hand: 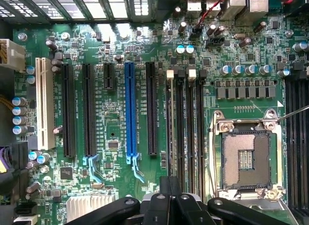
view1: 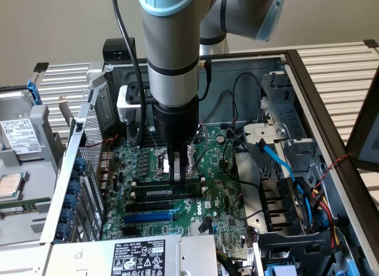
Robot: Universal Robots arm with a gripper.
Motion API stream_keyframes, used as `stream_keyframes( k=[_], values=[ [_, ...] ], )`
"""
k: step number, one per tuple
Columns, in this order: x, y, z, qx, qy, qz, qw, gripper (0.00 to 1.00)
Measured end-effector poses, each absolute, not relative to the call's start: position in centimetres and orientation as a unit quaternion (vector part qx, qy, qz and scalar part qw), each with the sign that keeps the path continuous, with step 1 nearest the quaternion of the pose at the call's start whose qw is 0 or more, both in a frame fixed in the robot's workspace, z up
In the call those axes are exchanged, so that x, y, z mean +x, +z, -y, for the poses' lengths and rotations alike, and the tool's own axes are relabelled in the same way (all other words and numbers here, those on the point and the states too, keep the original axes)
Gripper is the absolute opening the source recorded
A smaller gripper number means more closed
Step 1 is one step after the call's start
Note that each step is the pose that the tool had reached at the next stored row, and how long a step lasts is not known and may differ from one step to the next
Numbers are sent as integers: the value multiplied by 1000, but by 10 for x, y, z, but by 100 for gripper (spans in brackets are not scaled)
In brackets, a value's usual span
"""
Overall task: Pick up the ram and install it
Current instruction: 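Press down the ram until it locks into place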
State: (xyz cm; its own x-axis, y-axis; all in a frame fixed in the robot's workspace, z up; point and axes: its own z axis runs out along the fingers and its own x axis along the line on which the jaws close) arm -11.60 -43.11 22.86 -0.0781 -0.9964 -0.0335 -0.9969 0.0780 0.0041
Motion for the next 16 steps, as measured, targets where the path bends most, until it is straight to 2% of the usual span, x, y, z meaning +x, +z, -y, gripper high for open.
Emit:
stream_keyframes(
  k=[8, 11, 16],
  values=[
    [-118, 230, 431, -679, 11, -734, 11, 11],
    [-126, 240, 431, -679, 10, -734, 12, 11],
    [-146, 239, 429, -679, 9, -734, 14, 11]
  ],
)
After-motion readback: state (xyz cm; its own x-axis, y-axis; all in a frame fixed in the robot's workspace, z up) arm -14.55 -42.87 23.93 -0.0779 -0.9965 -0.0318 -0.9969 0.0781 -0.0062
